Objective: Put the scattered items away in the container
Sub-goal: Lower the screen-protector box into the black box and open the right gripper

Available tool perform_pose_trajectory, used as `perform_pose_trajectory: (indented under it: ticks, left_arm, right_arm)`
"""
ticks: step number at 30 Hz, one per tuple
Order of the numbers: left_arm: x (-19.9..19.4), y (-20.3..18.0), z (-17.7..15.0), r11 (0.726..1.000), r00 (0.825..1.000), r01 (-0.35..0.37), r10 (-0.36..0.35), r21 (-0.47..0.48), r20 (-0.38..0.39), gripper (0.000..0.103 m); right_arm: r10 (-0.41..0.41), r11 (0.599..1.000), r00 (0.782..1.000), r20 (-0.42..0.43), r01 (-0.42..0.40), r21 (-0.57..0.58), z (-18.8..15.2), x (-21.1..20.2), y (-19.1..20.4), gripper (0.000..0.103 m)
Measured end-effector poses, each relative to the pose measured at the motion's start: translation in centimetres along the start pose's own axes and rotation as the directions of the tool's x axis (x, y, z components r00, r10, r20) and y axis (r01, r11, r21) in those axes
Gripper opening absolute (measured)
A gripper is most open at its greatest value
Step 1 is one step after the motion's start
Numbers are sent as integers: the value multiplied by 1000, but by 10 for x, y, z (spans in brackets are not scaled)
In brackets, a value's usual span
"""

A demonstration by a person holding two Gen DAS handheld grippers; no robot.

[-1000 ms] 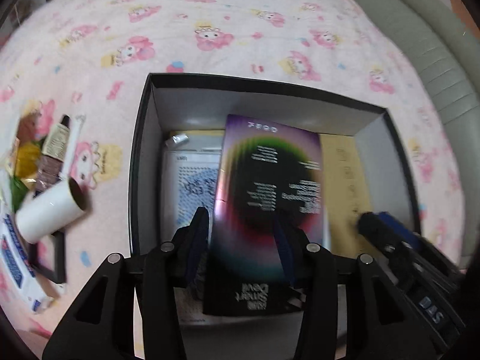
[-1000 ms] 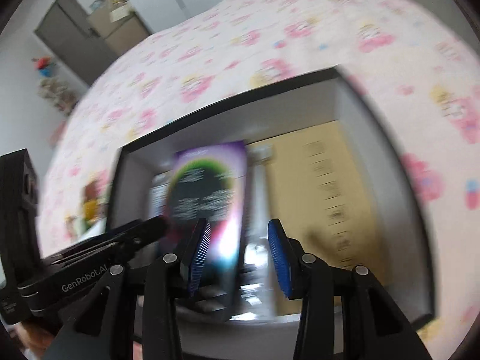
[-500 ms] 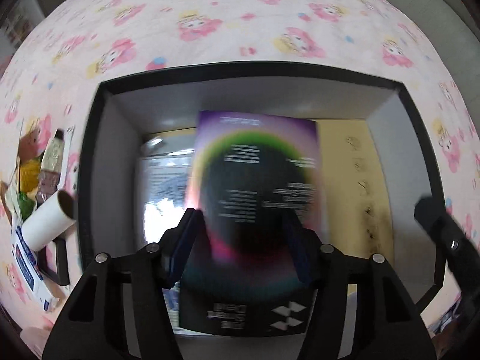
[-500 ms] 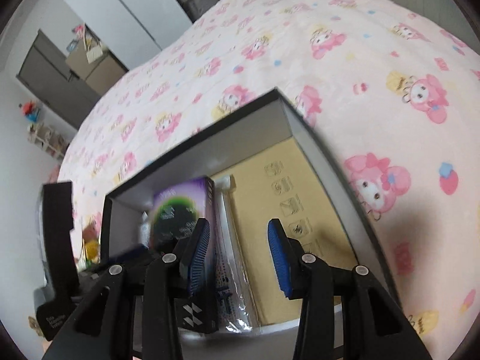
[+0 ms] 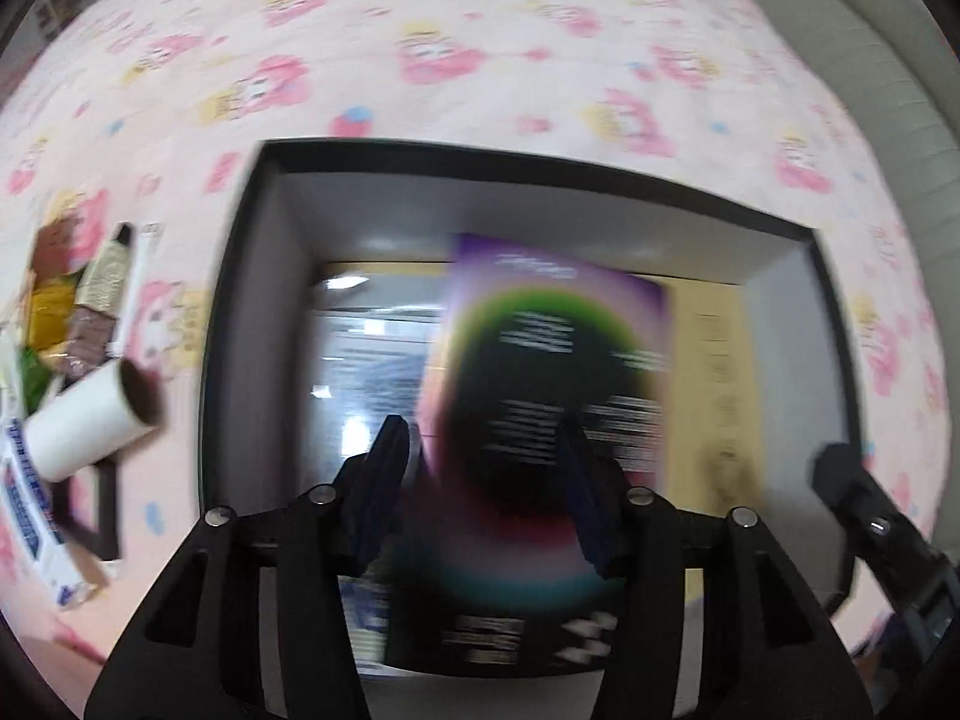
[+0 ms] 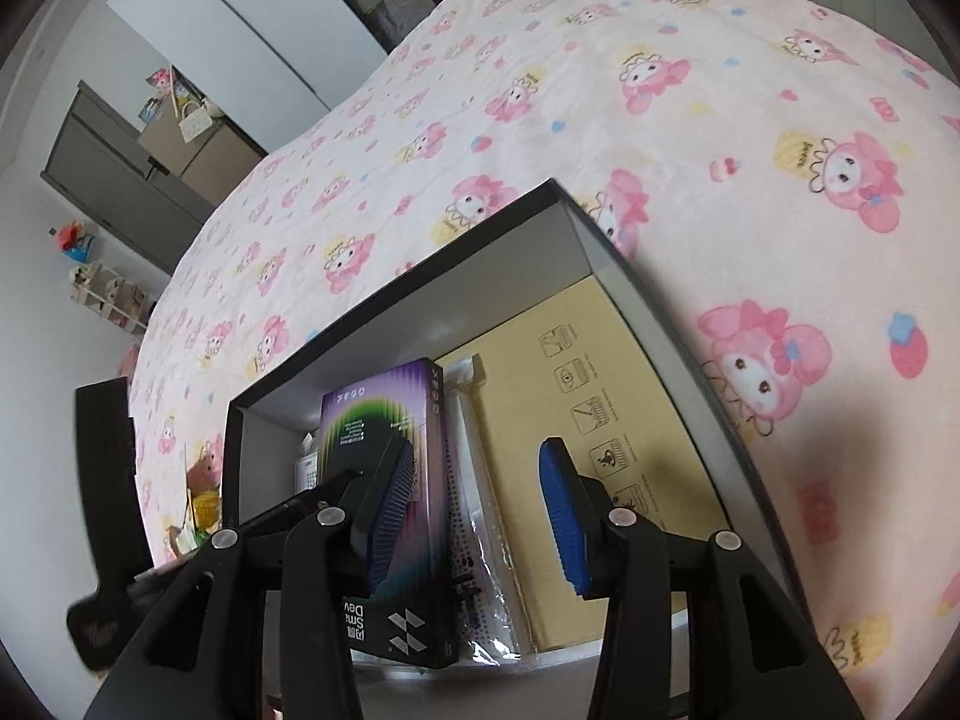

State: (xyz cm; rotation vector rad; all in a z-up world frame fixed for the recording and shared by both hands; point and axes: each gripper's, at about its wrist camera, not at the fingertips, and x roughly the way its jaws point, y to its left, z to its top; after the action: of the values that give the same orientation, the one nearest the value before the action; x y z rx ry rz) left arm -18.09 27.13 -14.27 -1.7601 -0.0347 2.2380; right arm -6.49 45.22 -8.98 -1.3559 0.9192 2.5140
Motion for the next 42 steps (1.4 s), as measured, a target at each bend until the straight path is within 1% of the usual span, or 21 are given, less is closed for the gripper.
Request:
perform_pose_trajectory:
  ticks: [4, 5, 6, 9, 10, 11, 13, 15, 17, 19, 23, 25, 26, 30, 31, 32, 34, 35, 36, 40, 42]
  left_arm:
    - [6, -9, -4, 1000, 1000, 15, -15, 11, -26, 62]
    - [5, -13, -6, 999, 999, 30, -30, 15, -24, 62]
    - [3, -16, -7, 999, 999, 45, -44, 19, -23, 62]
    - [2, -29, -9, 985, 984, 170, -169, 18, -54, 60]
    - [1, -27, -9, 984, 983, 179, -178, 8, -51, 53]
    - [0, -24, -9, 982, 981, 188, -188, -2, -47, 51]
    - [-3, -19, -9, 978, 977, 207, -207, -21, -38, 51]
    - [-6, -13, -9, 973, 974, 225, -227, -40, -30, 50]
    - [-8, -8, -9, 968, 969, 244, -245, -58, -21, 50]
    - [-16, -2, -11, 970, 971, 238, -239, -51, -14, 50]
    - [-29, 4, -17, 981, 981, 193, -193, -20, 14, 50]
    - [-31, 9, -19, 980, 980, 197, -196, -23, 10, 50]
    - [-32, 10, -21, 979, 980, 200, -200, -25, 8, 50]
    - [-22, 7, -22, 977, 977, 212, -212, -27, -4, 50]
    - [-20, 5, -23, 978, 978, 207, -208, -24, -8, 49]
    - [-18, 1, -25, 984, 984, 177, -177, -3, -15, 49]
    - [-14, -7, -27, 992, 993, 116, -115, 39, -29, 48]
    - [-14, -9, -29, 994, 995, 99, -98, 43, -28, 49]
    - [-14, -11, -30, 996, 996, 82, -81, 46, -27, 49]
    - [-11, -10, -31, 995, 995, 93, -91, 44, -35, 50]
    - [-12, -10, -32, 994, 995, 97, -95, 57, -38, 50]
  right_arm:
    - [5, 1000, 999, -40, -6, -26, -3, 9, 7, 40]
    - [6, 999, 999, -49, -8, -33, -4, 10, 9, 40]
    - [4, 999, 999, -52, -6, -40, -5, 11, 10, 40]
    - [-23, 998, 999, -36, 21, -61, -6, 8, 11, 41]
    - [-33, 998, 999, -33, 31, -62, -6, 8, 10, 41]
    - [-36, 998, 999, -31, 34, -50, -6, 8, 8, 41]
    - [-24, 1000, 999, -35, 24, -11, -3, 11, -1, 43]
    - [-13, 999, 998, -65, 16, 44, 0, 18, -12, 43]
    - [-15, 999, 996, -94, 18, 37, -1, 24, -11, 43]
    - [-20, 1000, 993, -120, 22, 14, -2, 29, -7, 43]
    - [-37, 996, 989, -141, 25, -91, -7, 37, 15, 43]
    - [-47, 989, 988, -148, 25, -146, -10, 41, 27, 43]
    - [-51, 987, 988, -147, 28, -156, -11, 42, 28, 43]
    - [-28, 994, 982, -185, 8, -105, -9, 52, 17, 43]
    - [-48, 992, 981, -187, 25, -126, -11, 53, 19, 43]
    - [-82, 986, 980, -179, 54, -160, -14, 54, 24, 43]
    - [-219, 955, 966, -140, 182, -236, -18, 58, 31, 43]
    - [-255, 944, 958, -130, 217, -250, -18, 60, 32, 45]
    - [-269, 940, 954, -129, 232, -250, -18, 61, 31, 45]
    - [-288, 940, 949, -127, 255, -227, -17, 59, 25, 47]
    - [-311, 939, 944, -112, 287, -189, -15, 55, 17, 47]
